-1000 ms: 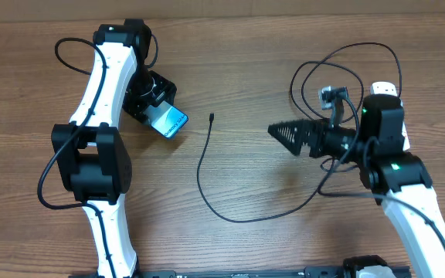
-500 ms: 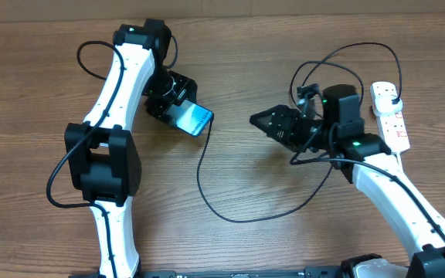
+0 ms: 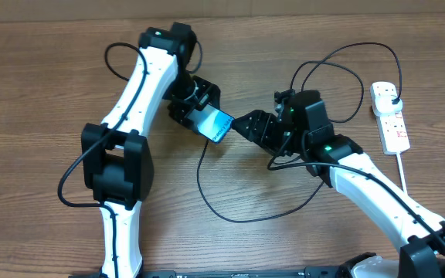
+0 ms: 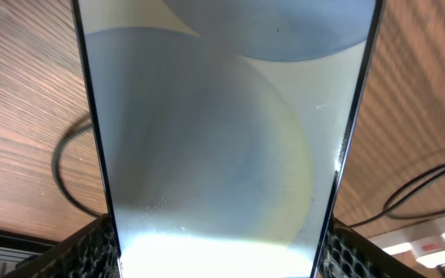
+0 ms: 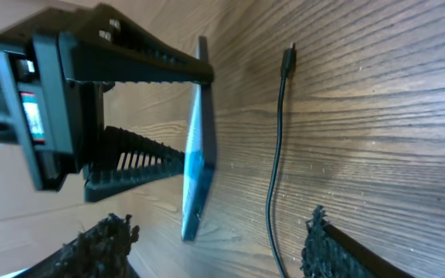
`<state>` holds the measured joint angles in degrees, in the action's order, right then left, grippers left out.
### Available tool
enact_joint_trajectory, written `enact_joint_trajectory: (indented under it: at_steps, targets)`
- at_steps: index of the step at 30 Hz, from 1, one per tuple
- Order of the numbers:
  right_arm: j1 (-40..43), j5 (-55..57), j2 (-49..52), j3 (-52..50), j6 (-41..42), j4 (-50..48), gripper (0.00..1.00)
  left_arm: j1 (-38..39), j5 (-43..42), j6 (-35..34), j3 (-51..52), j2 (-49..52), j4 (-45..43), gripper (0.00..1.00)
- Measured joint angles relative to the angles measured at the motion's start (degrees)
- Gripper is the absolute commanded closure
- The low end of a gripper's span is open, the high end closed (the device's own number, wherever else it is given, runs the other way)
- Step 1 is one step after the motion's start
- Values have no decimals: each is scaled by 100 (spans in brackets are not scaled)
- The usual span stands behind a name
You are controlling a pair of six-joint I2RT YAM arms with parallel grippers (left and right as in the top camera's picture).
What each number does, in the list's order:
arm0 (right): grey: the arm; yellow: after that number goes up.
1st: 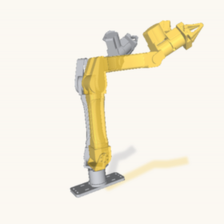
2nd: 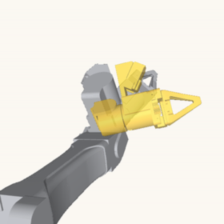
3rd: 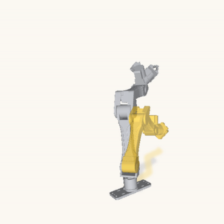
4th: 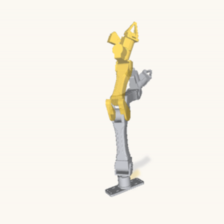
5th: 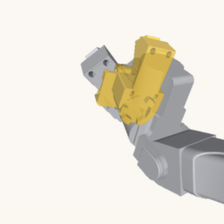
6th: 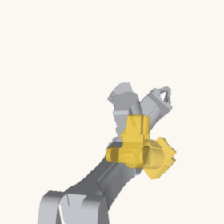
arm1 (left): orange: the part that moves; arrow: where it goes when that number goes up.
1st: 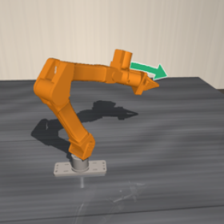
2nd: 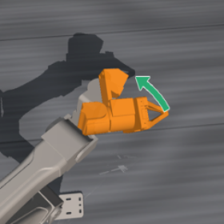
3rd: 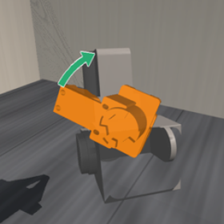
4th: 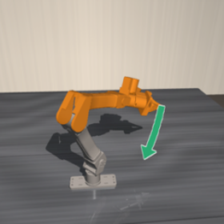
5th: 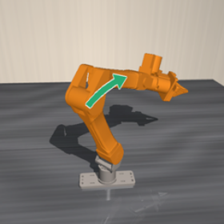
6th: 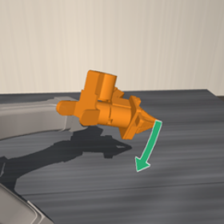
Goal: Plug charger to phone and switch on socket
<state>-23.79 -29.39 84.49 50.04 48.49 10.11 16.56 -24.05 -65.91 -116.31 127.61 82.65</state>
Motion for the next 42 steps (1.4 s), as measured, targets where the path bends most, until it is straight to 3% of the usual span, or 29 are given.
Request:
enact_joint_trajectory:
  at_steps: [24,42]
  targets:
    - [-962,1985,39,0,1038,-20,58,409,-542,-149,0,0,-61,38]
    - [-962,2240,214,0,1143,-175,78,599,-586,-149,0,0,-42,37]
